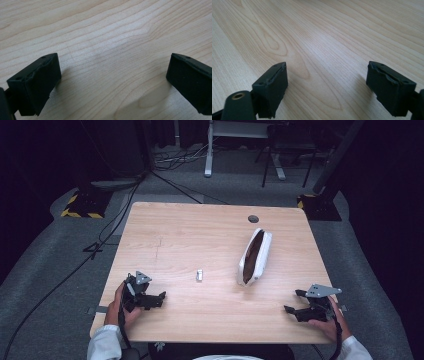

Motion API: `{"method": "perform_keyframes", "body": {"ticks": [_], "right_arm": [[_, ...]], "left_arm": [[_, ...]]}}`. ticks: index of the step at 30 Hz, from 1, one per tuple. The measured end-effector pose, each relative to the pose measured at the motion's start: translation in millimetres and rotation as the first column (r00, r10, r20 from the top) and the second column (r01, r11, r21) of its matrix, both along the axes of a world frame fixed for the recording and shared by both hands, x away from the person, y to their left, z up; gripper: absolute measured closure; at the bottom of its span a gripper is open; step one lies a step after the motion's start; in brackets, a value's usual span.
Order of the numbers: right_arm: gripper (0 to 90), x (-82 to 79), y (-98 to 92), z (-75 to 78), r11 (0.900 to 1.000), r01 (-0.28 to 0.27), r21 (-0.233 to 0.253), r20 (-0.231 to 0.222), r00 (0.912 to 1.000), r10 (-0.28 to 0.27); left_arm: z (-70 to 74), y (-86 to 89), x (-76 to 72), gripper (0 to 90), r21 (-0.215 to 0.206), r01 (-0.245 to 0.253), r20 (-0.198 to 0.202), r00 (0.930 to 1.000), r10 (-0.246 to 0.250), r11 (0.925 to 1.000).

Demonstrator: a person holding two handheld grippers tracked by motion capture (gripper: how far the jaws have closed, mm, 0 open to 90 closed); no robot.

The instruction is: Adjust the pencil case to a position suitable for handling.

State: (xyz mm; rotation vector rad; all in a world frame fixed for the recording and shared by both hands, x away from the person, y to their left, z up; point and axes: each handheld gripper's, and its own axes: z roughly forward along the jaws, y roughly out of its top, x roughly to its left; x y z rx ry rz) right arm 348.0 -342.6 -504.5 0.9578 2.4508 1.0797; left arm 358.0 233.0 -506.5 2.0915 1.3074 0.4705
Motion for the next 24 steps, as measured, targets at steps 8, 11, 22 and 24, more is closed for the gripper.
{"method": "perform_keyframes", "body": {"ticks": [8,11,22,24], "right_arm": [[17.8,0.6,0.4,0.0,1.0,0.005,-0.003,0.002,1.0,-0.005],[18.3,0.8,1.0,0.2,1.0,0.015,-0.003,0.001,0.9999,-0.015],[23.9,11.5,1.7,13.3,0.996,0.074,0.043,0.061,0.9952,-0.077],[24.0,16.6,4.4,22.6,0.996,0.064,0.057,0.092,0.9934,-0.069]], "left_arm": [[0.1,-7.9,3.9,0.3,0.002,0.007,0.0,1.0,-0.007,1.0],[0.0,-19.0,4.7,0.5,-0.002,0.071,0.001,0.9975,-0.071,0.9975],[0.7,-47.7,-3.0,0.1,0.009,0.194,-0.004,0.981,-0.194,0.9809],[0.9,-51.6,-3.0,0.1,0.016,0.213,-0.001,0.9771,-0.213,0.977]]}}
